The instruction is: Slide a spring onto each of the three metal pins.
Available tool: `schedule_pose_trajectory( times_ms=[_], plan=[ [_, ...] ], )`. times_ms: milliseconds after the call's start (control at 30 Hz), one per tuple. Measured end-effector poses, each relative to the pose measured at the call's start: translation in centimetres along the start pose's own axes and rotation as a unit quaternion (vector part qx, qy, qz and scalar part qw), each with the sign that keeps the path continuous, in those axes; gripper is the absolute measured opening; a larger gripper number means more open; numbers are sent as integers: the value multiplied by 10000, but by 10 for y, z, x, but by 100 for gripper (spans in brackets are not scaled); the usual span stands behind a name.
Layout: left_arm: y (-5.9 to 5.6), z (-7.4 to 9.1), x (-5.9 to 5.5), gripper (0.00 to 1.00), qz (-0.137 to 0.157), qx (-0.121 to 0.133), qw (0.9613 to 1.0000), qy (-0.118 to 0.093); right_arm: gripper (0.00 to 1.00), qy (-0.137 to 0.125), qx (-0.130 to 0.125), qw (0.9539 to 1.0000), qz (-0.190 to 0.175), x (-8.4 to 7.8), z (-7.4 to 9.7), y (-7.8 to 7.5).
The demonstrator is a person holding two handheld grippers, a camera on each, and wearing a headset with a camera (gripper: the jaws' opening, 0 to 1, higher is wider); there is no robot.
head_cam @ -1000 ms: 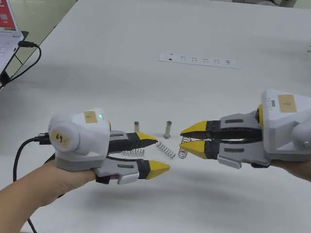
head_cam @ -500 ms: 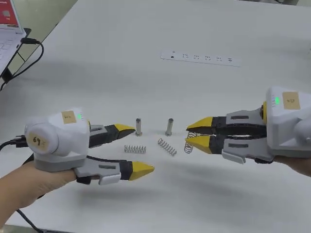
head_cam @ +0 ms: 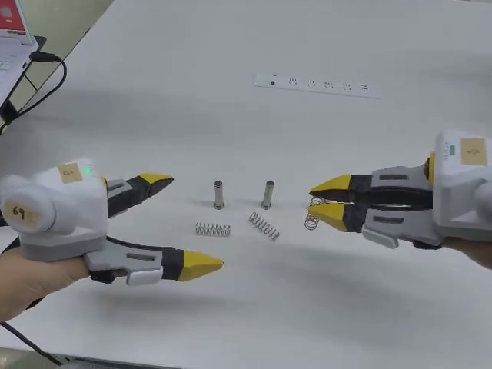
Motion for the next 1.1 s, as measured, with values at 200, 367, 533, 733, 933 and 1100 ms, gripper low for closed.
schedule_pose_trajectory(
  times_ms=[200, 367, 533, 733, 933, 1100],
  plan=[
    [3, 4, -1, 99, -42, 165, 9998, -73, 7, 67, -150, 9999, 11, -5, 4, -4],
    [5, 5, -3, 99, -41, 229, 9997, -57, 7, 111, -295, 9995, 55, -9, 7, -10],
    [5, 6, -3, 99, -10, 248, 9997, -53, 7, 123, -521, 9986, 51, -14, 12, -20],
    [5, 7, -5, 99, 46, 268, 9996, -48, 7, 94, -962, 9953, -115, -19, 16, -41],
    [6, 9, -6, 99, 65, 314, 9995, -23, 8, 10, -1366, 9901, -310, -21, 17, -62],
    [8, 12, -7, 99, 74, 359, 9993, -17, 7, -7, -1478, 9885, -327, -20, 16, -70]
  ],
)
Point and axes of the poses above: the centre of the closed fingertips' face, and the gripper's own axes: z roughly backward along the fingers, y roughly to its left, x roughly out of its top, the point moved 6 cm from there along z, roughly backward along the fingers, and after that the axes turned 4 degrees about -z, right-handed, at the moved point
